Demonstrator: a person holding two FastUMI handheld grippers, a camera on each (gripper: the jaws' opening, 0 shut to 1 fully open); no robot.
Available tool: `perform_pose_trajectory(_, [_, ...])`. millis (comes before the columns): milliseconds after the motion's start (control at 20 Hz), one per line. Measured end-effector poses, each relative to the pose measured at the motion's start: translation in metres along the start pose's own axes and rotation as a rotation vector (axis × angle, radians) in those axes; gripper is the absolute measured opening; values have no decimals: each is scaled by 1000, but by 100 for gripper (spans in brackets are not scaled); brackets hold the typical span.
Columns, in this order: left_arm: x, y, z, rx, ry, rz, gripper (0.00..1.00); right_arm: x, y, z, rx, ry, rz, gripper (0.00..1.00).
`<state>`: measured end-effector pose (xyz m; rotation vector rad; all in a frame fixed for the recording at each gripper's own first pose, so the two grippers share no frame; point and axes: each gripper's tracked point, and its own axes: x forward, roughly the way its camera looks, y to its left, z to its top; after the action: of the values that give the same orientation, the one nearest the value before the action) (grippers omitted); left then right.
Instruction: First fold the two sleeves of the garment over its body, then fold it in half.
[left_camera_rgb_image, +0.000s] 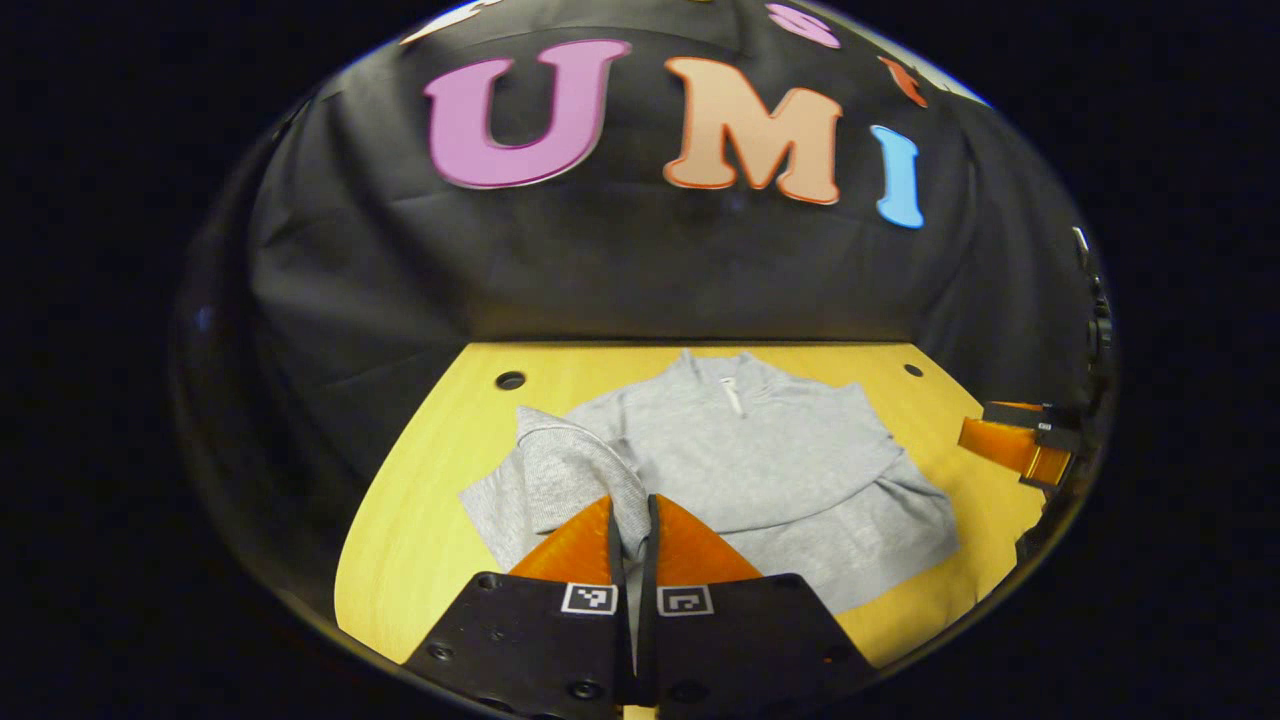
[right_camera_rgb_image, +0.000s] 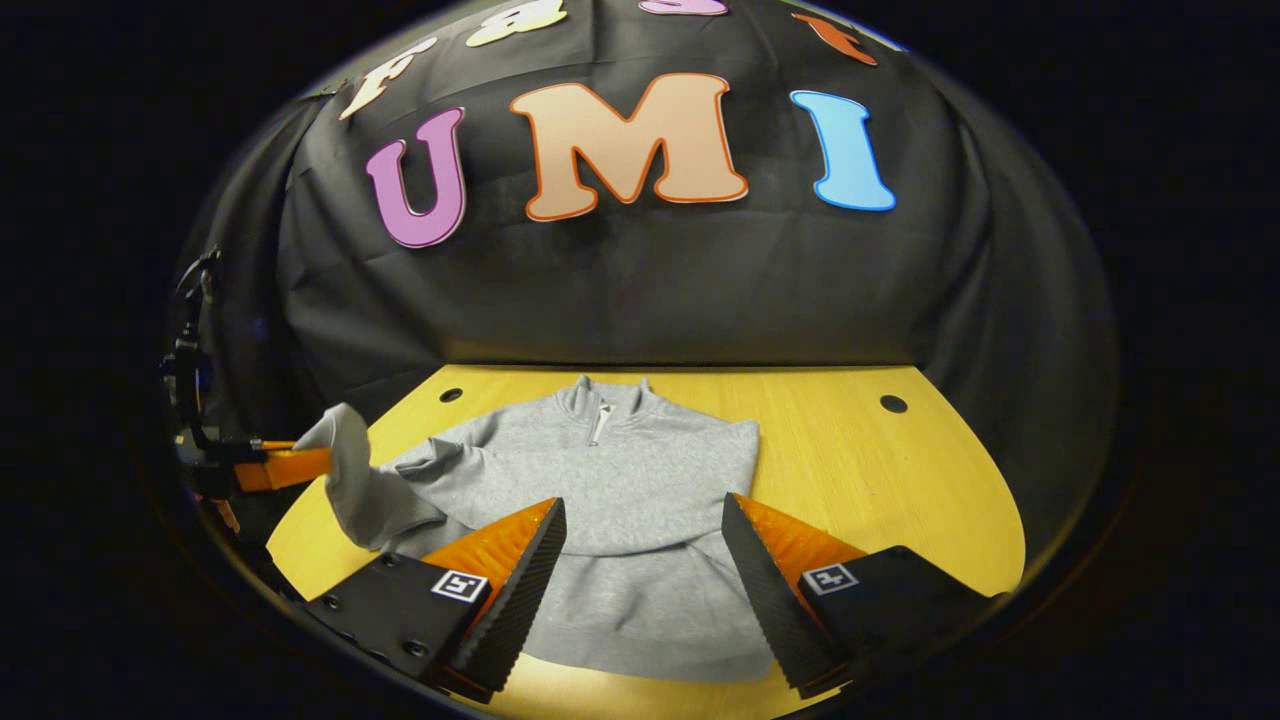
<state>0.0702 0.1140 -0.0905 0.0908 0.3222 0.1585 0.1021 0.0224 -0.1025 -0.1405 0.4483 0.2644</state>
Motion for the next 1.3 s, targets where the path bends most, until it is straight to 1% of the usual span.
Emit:
perform_pose_trajectory(50, [9,-19,11,13,-11,-29,0,-2,-7,-2,9,2,-3,98])
perform_pose_trajectory(100, [15,-38,18,21,-22,-58,0,-3,-13,-4,18,6,-8,94])
perform_pose_trajectory(150, [22,-57,28,27,-34,-87,2,-4,-22,-5,25,8,-15,95])
perform_pose_trajectory(200, [27,-76,37,38,-47,-115,0,-3,-30,-8,32,13,-21,94])
perform_pose_trajectory(250, [36,-95,45,49,-59,-140,0,-4,-37,-9,43,16,-25,98])
perform_pose_trajectory(300, [43,-112,54,61,-72,-168,0,-3,-41,-11,54,21,-27,98])
perform_pose_trajectory(350, [51,-129,63,70,-86,-194,0,-3,-49,-13,60,26,-32,95])
perform_pose_trajectory(400, [61,-147,66,80,-92,-222,0,-4,-55,-16,62,32,-38,98])
perform_pose_trajectory(550, [83,-194,74,102,-96,-289,0,-3,-74,-20,63,46,-52,98])
perform_pose_trajectory(600, [91,-212,76,110,-98,-313,0,-3,-79,-22,65,47,-57,94])
perform_pose_trajectory(650, [99,-227,77,121,-94,-331,0,-3,-85,-23,70,50,-62,98])
perform_pose_trajectory(700, [109,-240,76,133,-93,-347,0,-2,-89,-24,77,54,-66,98])
perform_pose_trajectory(750, [118,-253,76,141,-94,-363,0,-2,-96,-26,82,57,-72,94])
perform_pose_trajectory(800, [127,-263,73,146,-91,-370,0,-1,-100,-27,85,61,-79,94])
perform_pose_trajectory(850, [136,-269,69,152,-87,-368,0,-1,-105,-28,92,62,-84,98])
perform_pose_trajectory(900, [144,-276,64,153,-78,-371,0,1,-108,-28,98,64,-87,98])
perform_pose_trajectory(950, [153,-281,60,148,-71,-366,0,0,-112,-30,101,67,-92,94])
perform_pose_trajectory(1000, [163,-283,56,140,-67,-357,0,0,-114,-33,102,70,-97,94])
perform_pose_trajectory(1050, [171,-284,52,134,-62,-345,0,-2,-118,-35,102,75,-102,98])
perform_pose_trajectory(1100, [177,-286,50,123,-66,-336,1,-3,-121,-38,104,78,-106,98])
perform_pose_trajectory(1150, [182,-289,48,112,-65,-338,3,-5,-125,-41,106,83,-112,98])
perform_pose_trajectory(1200, [185,-294,45,102,-62,-354,6,-5,-127,-45,108,90,-119,95])
perform_pose_trajectory(1250, [183,-299,43,94,-55,-367,11,-7,-130,-48,112,98,-123,94])
perform_pose_trajectory(1300, [184,-302,42,89,-53,-384,31,-7,-129,-51,116,101,-127,98])
